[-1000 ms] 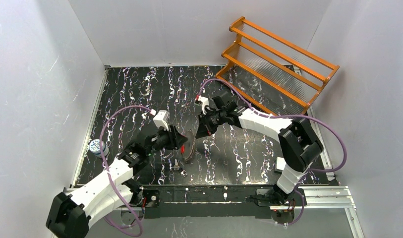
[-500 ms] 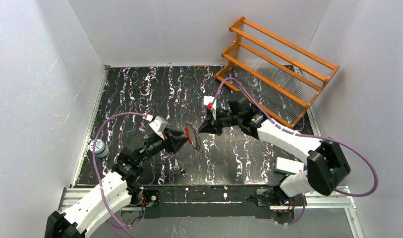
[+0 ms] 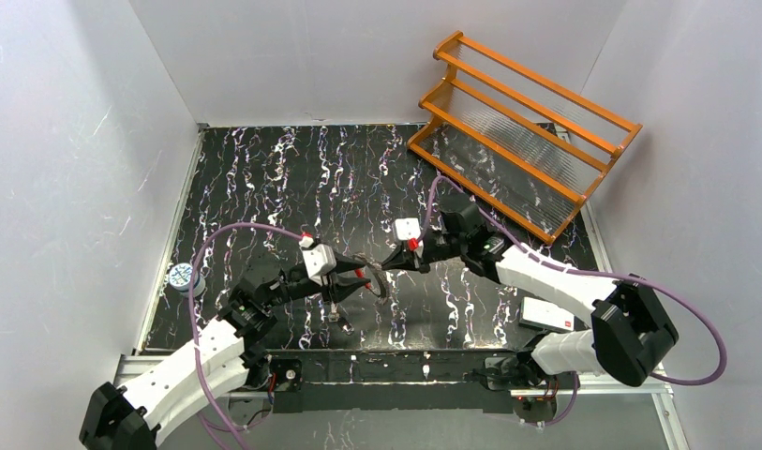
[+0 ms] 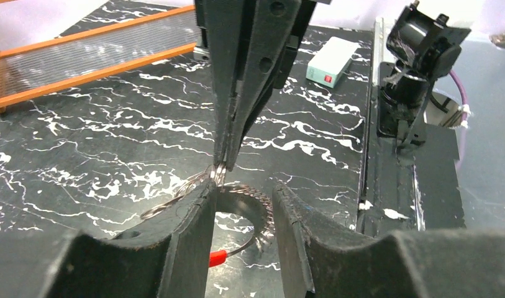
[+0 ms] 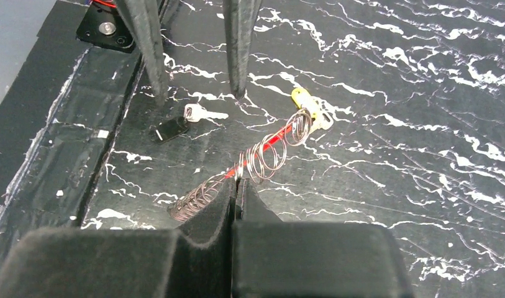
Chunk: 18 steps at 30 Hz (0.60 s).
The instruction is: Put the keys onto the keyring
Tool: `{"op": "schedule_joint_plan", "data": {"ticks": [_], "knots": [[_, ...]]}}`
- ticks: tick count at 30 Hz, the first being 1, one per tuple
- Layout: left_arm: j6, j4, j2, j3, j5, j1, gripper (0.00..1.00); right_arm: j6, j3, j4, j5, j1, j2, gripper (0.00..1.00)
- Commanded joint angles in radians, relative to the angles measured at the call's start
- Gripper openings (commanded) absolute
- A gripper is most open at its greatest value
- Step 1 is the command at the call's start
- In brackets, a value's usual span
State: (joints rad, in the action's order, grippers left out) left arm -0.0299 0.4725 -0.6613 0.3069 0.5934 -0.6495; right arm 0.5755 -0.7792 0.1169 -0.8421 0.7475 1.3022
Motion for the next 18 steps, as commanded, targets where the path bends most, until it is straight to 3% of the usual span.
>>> {"op": "schedule_joint_plan", "data": {"ticks": [1, 4, 5, 9, 11, 12, 16, 18], "knots": [[-0.031, 0.025, -0.032, 0.0, -0.031, -0.024, 0.37, -0.107, -0.001, 0.083, 0.012, 0.005, 0.026, 0.01], [0.037, 0.025, -0.045, -0.008, -0.095, -0.026, 0.39, -0.285, -0.007, 0.083, 0.116, 0.004, 0.088, 0.01], [0.064, 0.026, -0.045, -0.012, -0.113, -0.027, 0.4, -0.332, -0.004, 0.082, 0.165, 0.004, 0.105, 0.05], [0.143, 0.025, -0.028, -0.036, -0.18, -0.027, 0.43, -0.455, 0.024, 0.094, 0.329, -0.007, 0.113, 0.33], [0.183, 0.024, -0.008, -0.052, -0.218, -0.026, 0.45, -0.517, 0.05, 0.135, 0.404, -0.021, 0.083, 0.69], [0.199, 0.021, 0.002, -0.061, -0.241, -0.027, 0.45, -0.543, 0.056, 0.146, 0.429, -0.031, 0.069, 0.8], [0.26, -0.007, 0.04, -0.095, -0.338, -0.026, 0.47, -0.635, 0.041, 0.133, 0.487, -0.079, 0.065, 0.97], [0.295, -0.022, 0.049, -0.103, -0.378, -0.027, 0.48, -0.732, 0.012, 0.086, 0.58, -0.097, 0.084, 0.99]]}}
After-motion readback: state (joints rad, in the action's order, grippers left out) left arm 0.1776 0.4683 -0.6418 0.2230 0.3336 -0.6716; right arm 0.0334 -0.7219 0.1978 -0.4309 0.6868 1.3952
